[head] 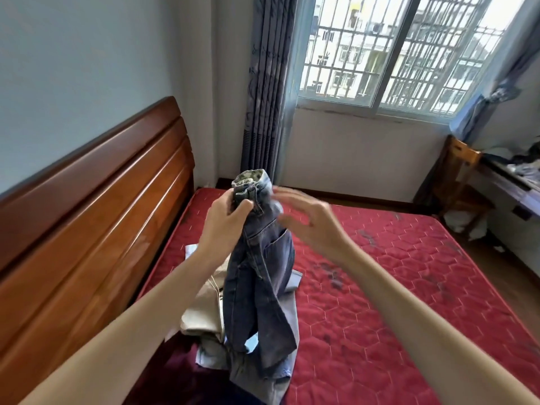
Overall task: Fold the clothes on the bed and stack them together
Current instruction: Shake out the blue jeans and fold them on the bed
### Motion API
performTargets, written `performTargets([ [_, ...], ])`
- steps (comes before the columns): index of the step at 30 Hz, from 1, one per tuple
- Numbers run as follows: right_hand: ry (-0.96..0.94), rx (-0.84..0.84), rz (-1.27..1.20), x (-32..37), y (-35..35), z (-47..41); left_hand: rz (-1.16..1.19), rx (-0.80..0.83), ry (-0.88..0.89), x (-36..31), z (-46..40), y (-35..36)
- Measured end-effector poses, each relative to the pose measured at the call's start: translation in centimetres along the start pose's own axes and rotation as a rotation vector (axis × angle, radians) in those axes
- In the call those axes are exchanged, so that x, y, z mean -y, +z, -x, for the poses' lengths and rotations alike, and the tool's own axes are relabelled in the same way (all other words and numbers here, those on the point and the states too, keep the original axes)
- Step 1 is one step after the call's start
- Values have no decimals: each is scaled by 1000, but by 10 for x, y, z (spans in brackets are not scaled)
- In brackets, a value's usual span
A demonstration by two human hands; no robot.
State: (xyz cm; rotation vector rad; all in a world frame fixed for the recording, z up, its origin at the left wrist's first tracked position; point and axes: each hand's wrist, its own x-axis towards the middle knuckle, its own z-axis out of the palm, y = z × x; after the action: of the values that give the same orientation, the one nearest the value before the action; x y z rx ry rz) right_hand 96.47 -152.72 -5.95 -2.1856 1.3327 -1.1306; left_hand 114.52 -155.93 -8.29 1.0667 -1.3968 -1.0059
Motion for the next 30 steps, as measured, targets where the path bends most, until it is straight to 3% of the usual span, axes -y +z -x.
performTargets([
  [2,-40,31,134,1,-23,-20,-46,146,78,1,-4,-11],
  [5,-78,300,397,6,-41,-53,-128,330,186,-1,-8,-20],
  [9,-62,549,524,13,-38,-76,-175,411,287,-6,-13,-23],
  [16,-141,55,622,6,-40,-42,-14,254,348,-5,-17,-14],
  [24,-41,-221,536,38,-145,-19,-226,20,251,40,31,24],
  [30,-94,-324,556,74,-240,25,-391,41,254,20,81,102],
])
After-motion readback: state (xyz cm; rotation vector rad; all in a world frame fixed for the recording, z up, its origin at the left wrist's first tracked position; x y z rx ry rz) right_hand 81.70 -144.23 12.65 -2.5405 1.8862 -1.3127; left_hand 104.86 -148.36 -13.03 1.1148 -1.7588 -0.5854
